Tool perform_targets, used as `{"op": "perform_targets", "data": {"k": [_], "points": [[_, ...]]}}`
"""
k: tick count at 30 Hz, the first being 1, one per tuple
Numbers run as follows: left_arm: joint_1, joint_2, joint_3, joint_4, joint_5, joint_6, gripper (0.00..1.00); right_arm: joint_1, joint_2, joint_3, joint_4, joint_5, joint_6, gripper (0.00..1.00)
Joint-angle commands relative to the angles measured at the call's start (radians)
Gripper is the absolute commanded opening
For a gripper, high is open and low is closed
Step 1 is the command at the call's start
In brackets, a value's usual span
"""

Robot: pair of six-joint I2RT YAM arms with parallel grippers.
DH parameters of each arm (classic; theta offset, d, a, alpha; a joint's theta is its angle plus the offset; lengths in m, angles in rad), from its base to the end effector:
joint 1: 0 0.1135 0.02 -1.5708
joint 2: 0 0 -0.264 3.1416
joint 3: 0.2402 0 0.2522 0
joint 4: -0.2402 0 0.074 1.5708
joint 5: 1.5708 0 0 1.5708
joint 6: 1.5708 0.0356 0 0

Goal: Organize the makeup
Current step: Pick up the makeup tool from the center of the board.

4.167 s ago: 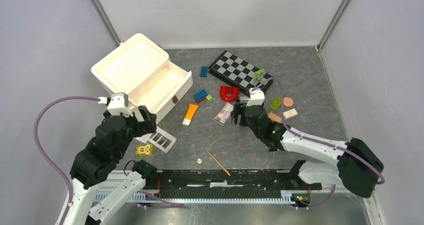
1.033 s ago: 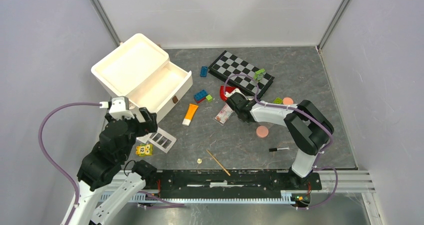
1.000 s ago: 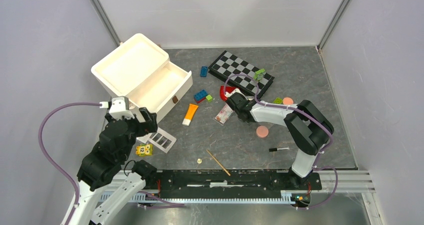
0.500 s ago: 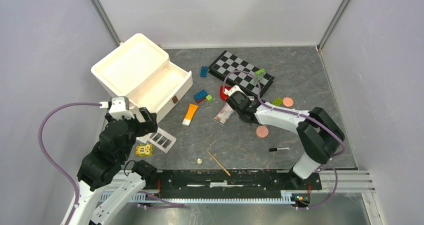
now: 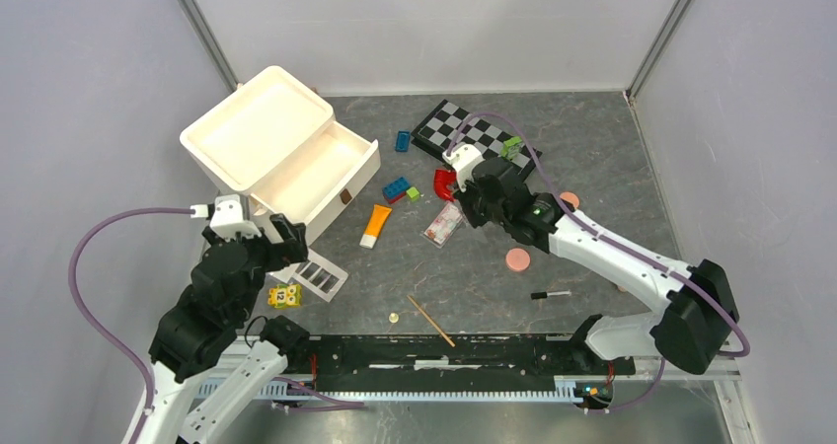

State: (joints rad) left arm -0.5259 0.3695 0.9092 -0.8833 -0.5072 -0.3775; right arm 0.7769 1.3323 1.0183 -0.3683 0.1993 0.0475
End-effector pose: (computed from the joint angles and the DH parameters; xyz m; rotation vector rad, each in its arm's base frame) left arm 0.0537 -0.0112 0.3508 -0.1987 1.8614 -0.1367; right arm 0.2144 0.2009 0.2828 -0.7006 2.1344 0.2223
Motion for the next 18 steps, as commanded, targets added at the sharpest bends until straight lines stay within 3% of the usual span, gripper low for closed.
{"op": "perform_targets", "data": {"k": [1,10,18], "points": [[0.004,-0.028,-0.004,0.023,-0.048,0.027,1.0,0.001,-0.048,0.06,0.122,-0.337,-0.029,0.0],[0.008,-0.046,-0.001,0.004,-0.115,0.006,1.0,0.0,0.015,0.214,0.24,-0.539,0.091,0.0],[0.021,-0.077,0.0,-0.002,-0.14,0.0,1.0,0.01,0.103,0.289,0.574,-0.636,0.179,0.0]]}}
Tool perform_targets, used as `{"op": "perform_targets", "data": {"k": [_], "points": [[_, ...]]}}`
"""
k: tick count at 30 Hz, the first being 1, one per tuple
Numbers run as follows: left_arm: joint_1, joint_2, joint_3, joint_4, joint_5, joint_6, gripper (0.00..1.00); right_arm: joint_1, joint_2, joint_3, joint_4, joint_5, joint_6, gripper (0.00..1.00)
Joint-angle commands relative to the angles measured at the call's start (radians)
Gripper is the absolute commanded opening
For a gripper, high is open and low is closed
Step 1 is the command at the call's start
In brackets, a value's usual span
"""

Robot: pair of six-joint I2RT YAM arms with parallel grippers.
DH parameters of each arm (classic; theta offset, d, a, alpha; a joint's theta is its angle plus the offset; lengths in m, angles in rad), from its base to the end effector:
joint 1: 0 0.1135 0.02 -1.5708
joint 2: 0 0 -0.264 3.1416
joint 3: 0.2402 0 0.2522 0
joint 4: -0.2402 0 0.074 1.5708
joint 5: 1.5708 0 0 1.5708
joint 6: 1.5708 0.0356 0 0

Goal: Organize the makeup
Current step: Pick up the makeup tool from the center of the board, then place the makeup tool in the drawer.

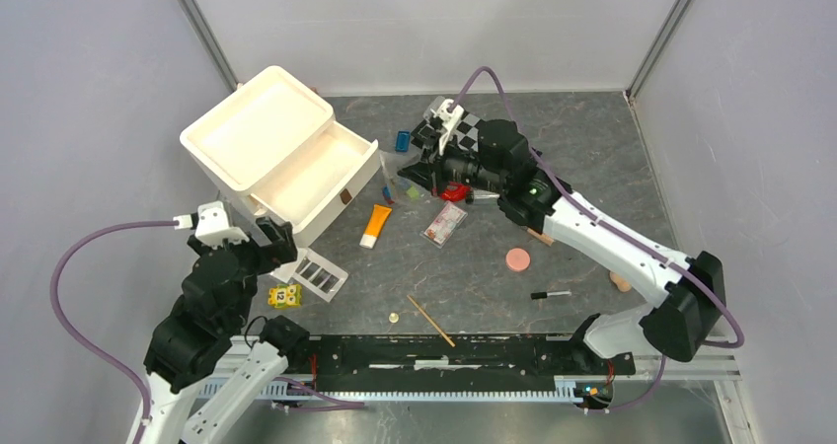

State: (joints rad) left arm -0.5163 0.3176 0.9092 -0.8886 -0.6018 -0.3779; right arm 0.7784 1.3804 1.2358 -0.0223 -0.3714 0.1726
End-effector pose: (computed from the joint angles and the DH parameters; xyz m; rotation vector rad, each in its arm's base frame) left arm 0.0429 -0.0012 0.3521 -0.2828 1.7928 -0.0708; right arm 0.2236 0.2386 0.3790 -0.8167 1.6465 1.0058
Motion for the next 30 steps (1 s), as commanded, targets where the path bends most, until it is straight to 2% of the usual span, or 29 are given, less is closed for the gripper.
{"op": "perform_targets", "data": {"k": [1,5,12,18,30], "points": [[0.018,-0.035,0.001,0.002,-0.048,-0.001,1.0,0.011,0.071,0.073,0.276,-0.067,0.057,0.0],[0.042,-0.067,0.0,0.001,-0.052,-0.004,1.0,0.025,0.153,0.093,0.466,-0.036,0.062,0.0],[0.054,-0.057,0.0,0.004,-0.038,-0.001,1.0,0.043,0.364,0.286,0.587,-0.019,0.022,0.0],[0.066,-0.068,-0.003,0.007,-0.032,0.002,1.0,0.051,0.504,0.408,0.579,0.013,-0.081,0.0],[0.089,-0.07,-0.006,0.019,-0.001,0.013,1.0,0.059,0.646,0.434,0.576,0.073,-0.274,0.0]]}}
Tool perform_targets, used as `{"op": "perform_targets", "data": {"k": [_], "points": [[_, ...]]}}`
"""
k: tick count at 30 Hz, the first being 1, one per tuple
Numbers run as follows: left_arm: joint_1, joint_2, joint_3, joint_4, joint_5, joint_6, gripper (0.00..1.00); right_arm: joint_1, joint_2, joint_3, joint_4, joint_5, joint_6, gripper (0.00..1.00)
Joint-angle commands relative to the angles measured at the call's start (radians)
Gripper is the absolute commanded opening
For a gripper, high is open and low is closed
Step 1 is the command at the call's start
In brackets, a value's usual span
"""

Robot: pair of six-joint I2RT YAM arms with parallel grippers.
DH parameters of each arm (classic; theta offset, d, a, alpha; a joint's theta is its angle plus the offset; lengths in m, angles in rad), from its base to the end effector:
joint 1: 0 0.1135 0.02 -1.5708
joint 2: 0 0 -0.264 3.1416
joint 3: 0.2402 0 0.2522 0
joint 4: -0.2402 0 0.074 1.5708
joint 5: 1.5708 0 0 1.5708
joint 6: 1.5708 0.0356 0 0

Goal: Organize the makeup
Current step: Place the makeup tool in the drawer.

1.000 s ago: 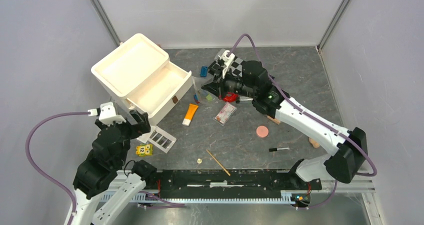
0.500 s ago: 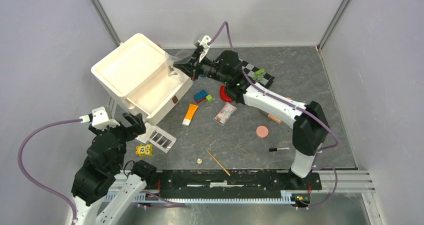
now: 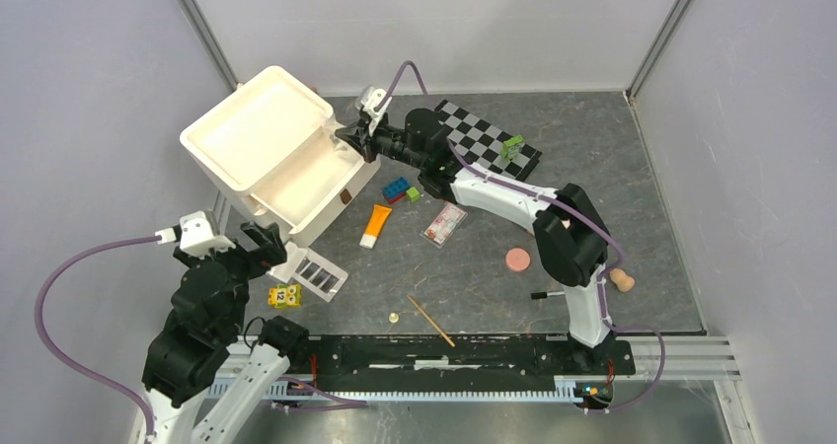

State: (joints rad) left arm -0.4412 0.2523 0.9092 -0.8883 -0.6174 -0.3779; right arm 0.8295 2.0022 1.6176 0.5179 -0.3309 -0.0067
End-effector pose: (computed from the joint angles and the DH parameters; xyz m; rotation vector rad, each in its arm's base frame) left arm 0.0287 0.0092 0.3529 -0.3764 1.7183 -0.0388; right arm 0.3201 0.3668 0.3313 -0.8609 1.2404 0.9049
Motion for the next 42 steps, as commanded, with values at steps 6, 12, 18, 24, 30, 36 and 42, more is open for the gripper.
{"op": "perform_targets", "data": {"k": [6,12,18,24,30,36,42], "points": [[0.017,-0.005,-0.01,0.022,0.021,0.016,1.0,0.035,0.057,0.102,-0.071,0.044,-0.22,0.07],[0.024,-0.002,-0.01,0.024,0.029,0.02,1.0,0.057,0.043,0.081,-0.098,-0.012,-0.229,0.42],[0.028,0.0,-0.012,0.024,0.033,0.021,1.0,0.08,0.021,0.071,-0.102,-0.057,-0.218,0.54],[0.029,-0.001,-0.012,0.025,0.033,0.02,1.0,0.091,-0.007,0.063,-0.047,-0.149,-0.135,0.61],[0.03,0.004,-0.011,0.024,0.033,0.02,1.0,0.095,-0.021,0.106,0.025,-0.263,0.002,0.66],[0.031,0.008,-0.012,0.025,0.033,0.022,1.0,0.094,-0.185,-0.021,0.041,-0.085,0.036,0.68],[0.031,0.025,-0.013,0.027,0.04,0.024,1.0,0.094,-0.432,-0.179,-0.275,0.531,-0.073,0.69]]}}
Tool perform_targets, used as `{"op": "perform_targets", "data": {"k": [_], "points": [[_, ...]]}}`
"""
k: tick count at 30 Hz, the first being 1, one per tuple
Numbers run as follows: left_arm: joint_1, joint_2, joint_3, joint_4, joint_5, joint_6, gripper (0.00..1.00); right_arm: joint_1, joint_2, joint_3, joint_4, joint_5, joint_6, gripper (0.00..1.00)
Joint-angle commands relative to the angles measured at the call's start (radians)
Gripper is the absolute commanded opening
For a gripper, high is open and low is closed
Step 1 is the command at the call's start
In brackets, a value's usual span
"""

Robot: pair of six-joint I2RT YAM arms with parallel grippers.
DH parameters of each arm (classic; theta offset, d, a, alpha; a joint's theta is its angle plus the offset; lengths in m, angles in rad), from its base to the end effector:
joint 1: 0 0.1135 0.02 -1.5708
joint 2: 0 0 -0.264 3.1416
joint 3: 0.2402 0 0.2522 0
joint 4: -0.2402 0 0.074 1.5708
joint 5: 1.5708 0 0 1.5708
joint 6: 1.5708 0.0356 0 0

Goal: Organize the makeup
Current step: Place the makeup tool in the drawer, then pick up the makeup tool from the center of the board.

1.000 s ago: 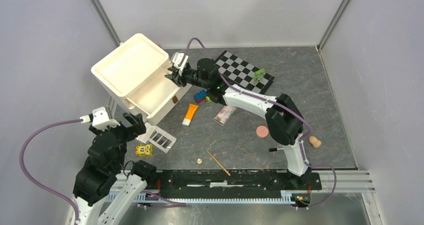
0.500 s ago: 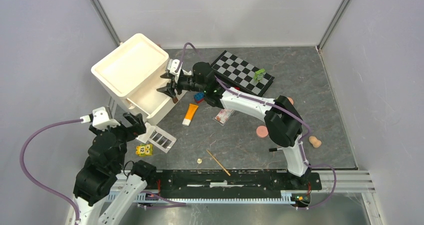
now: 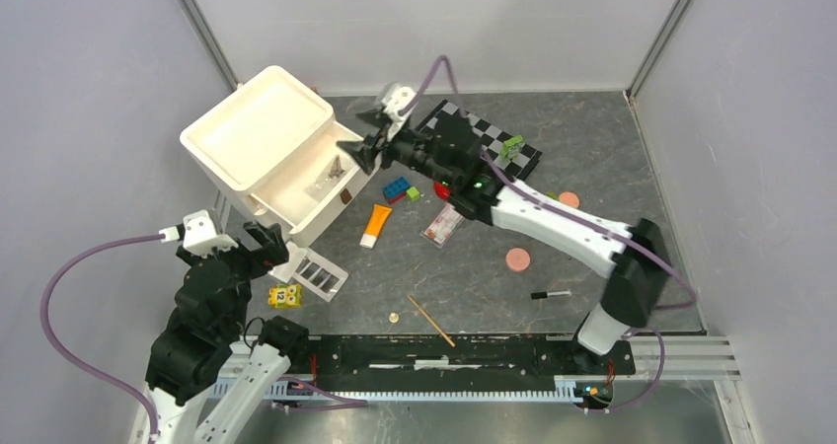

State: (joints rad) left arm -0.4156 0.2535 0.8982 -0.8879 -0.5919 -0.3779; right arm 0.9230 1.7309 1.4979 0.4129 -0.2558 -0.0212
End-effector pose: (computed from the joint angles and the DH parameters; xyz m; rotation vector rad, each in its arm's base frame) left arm 0.0306 0.0082 0.3499 -0.3785 1.7312 -0.0363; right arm 0.2468 0.3411 0.3953 -0.8548 1.1847 0.9211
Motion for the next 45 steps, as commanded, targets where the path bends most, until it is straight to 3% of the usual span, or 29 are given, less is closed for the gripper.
{"op": "perform_targets", "data": {"k": [1,4,8,16,23,30,34,37,45], "points": [[0.005,0.03,-0.002,0.027,0.019,0.025,1.0,0.001,-0.195,-0.078,-0.226,0.554,-0.077,0.7],[0.006,0.036,-0.001,0.027,0.019,0.025,1.0,-0.007,-0.277,-0.144,-0.392,0.794,-0.108,0.74],[0.007,0.033,0.0,0.029,0.025,0.026,1.0,-0.058,-0.399,-0.264,-0.583,0.905,-0.035,0.76],[0.006,0.044,-0.005,0.038,0.053,0.034,1.0,-0.227,-0.528,-0.531,-0.778,0.647,0.247,0.78],[0.008,0.064,-0.004,0.039,0.061,0.036,1.0,-0.235,-0.479,-0.68,-0.593,0.467,0.556,0.85],[0.009,0.025,-0.004,0.04,0.061,0.039,1.0,-0.226,-0.258,-0.563,-0.579,0.478,0.955,0.96],[0.008,0.014,-0.005,0.039,0.057,0.037,1.0,-0.179,-0.056,-0.273,-0.924,0.658,1.151,0.98],[0.008,0.015,-0.005,0.04,0.061,0.038,1.0,-0.16,0.076,-0.091,-1.071,0.658,1.217,0.98],[0.009,0.008,-0.007,0.044,0.07,0.042,1.0,-0.141,0.169,-0.092,-1.102,0.621,1.375,0.97]]}}
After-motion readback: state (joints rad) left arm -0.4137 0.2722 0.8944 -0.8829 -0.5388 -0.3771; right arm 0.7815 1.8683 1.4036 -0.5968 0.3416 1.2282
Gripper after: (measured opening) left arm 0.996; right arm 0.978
